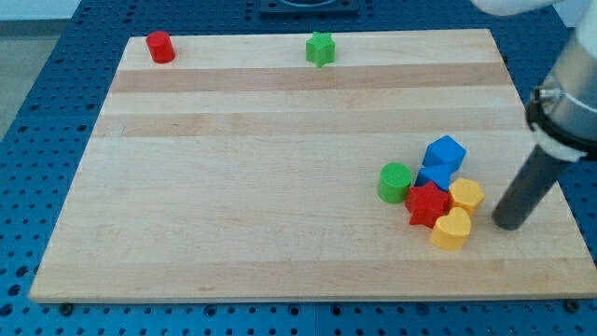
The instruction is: Put the yellow hexagon to the right side of the blue cube
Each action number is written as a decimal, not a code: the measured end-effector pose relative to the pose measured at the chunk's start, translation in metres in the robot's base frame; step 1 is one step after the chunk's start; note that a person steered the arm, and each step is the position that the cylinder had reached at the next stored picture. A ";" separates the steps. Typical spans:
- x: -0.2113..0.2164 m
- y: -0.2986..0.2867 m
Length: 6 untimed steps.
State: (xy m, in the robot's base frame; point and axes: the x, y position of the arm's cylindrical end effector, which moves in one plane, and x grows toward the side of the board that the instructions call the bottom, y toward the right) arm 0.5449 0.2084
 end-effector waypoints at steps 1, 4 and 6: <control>0.000 -0.025; -0.006 -0.052; -0.045 -0.028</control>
